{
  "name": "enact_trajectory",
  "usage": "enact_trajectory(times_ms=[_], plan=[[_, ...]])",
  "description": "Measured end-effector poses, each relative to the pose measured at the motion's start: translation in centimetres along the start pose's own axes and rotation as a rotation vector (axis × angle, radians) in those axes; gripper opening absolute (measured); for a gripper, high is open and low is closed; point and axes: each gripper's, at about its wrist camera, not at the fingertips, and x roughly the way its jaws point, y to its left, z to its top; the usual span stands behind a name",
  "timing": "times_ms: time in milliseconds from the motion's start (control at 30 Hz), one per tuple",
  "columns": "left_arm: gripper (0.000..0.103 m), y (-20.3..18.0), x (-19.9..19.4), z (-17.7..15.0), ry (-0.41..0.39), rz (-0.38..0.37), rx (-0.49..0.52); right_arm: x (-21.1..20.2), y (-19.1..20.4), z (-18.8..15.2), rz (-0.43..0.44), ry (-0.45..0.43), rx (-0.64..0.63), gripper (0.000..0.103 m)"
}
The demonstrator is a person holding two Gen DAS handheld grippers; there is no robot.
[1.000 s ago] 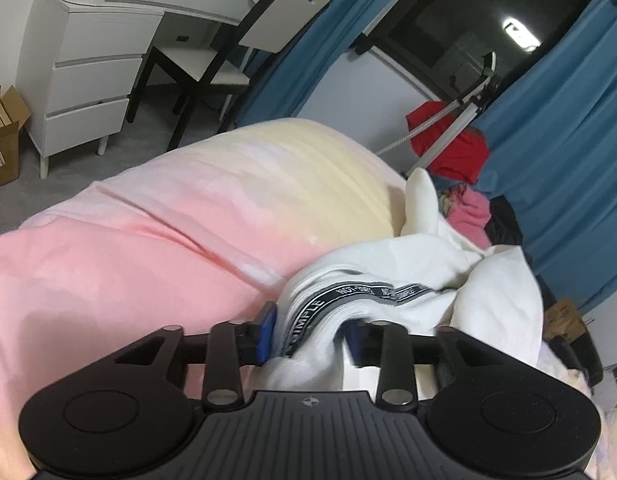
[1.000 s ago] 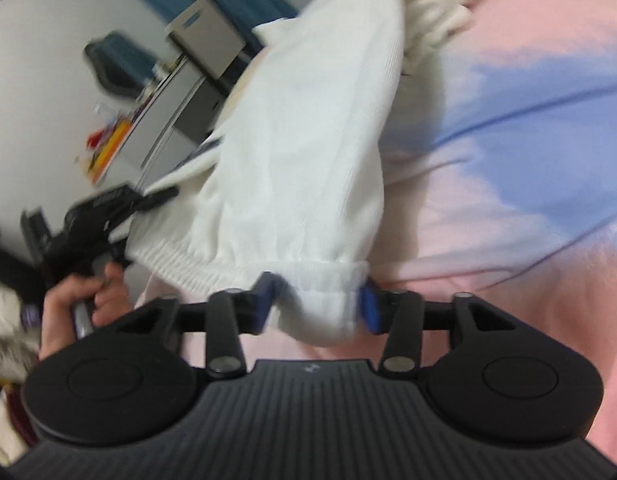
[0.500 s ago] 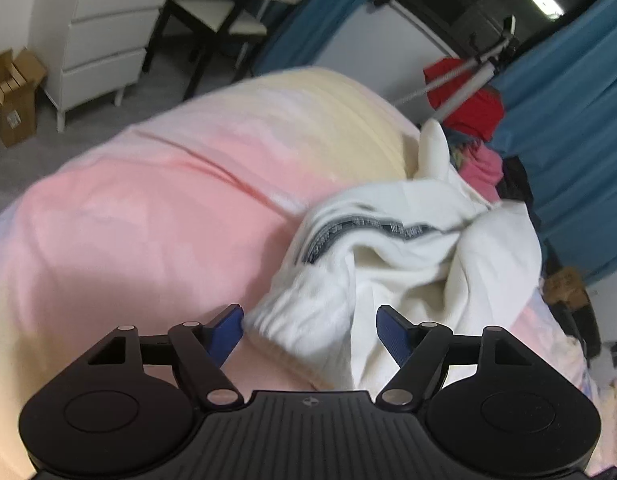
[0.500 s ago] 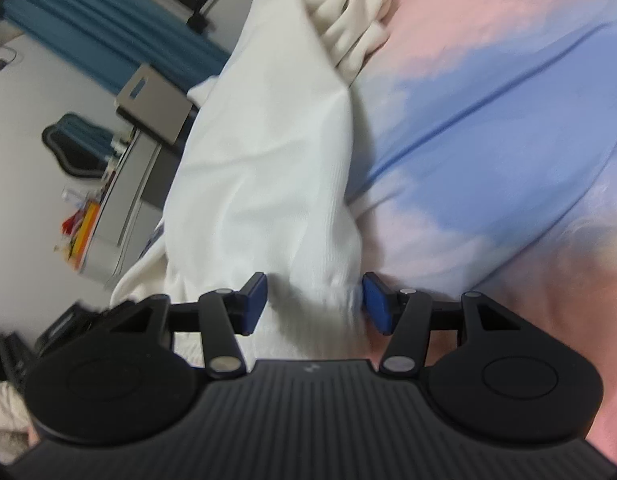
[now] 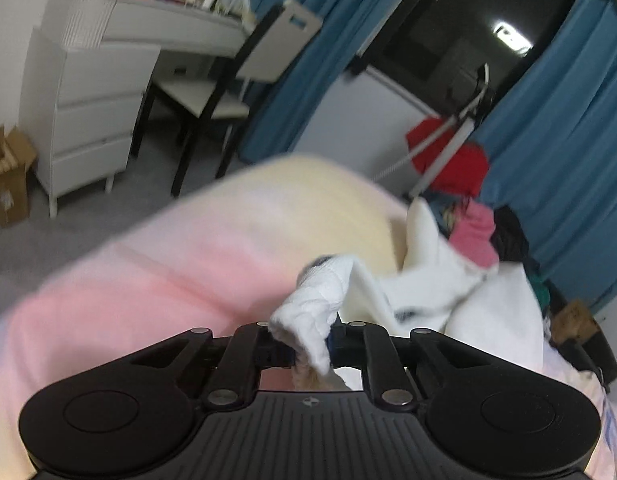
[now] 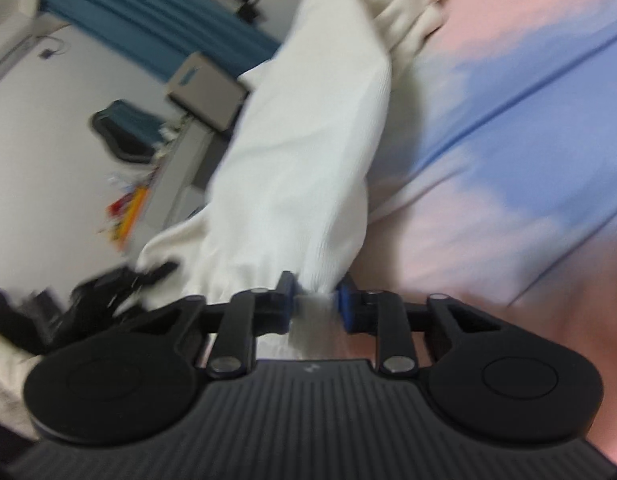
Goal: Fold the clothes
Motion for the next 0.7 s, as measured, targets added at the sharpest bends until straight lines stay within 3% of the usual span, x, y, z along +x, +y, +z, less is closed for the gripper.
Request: enact_trajectory(times_ms=[67,167,367,467,567,700], plan=[[0.013,-0.2,-0.4,2.3,-0.041,-0.011,0.001,0.8,2.0,-1.0,0.023,0.021,-0.015,0.022],[0.013,-0.6,-0.1,6.9,-0.099,0.033,0.063,3.2,5.6,-1.9,0.074,0.053,-0.053,0.022],[0.014,-1.1,4.3,15.2,-0.162,0.233,0.192,13.3,12.0,-2.9,0.230,0.213,-0.054,0.022],[0.016,-0.8,8.9,15.7,-0.112,0.288,0.259,18.1,13.5,-3.2,0.236,0.251,-0.054,0.022],[0.018,0.6,11.8,14.2,-0.069,0.287,0.227,20.9,13.4,-3.3,0.170,0.275,-0.099,0.024],[0.049,1.3,12.9,12.3,-0.053,0.282,0.229,20.9,13.4,-2.9,0.158,0.312,-0.191,0.031]])
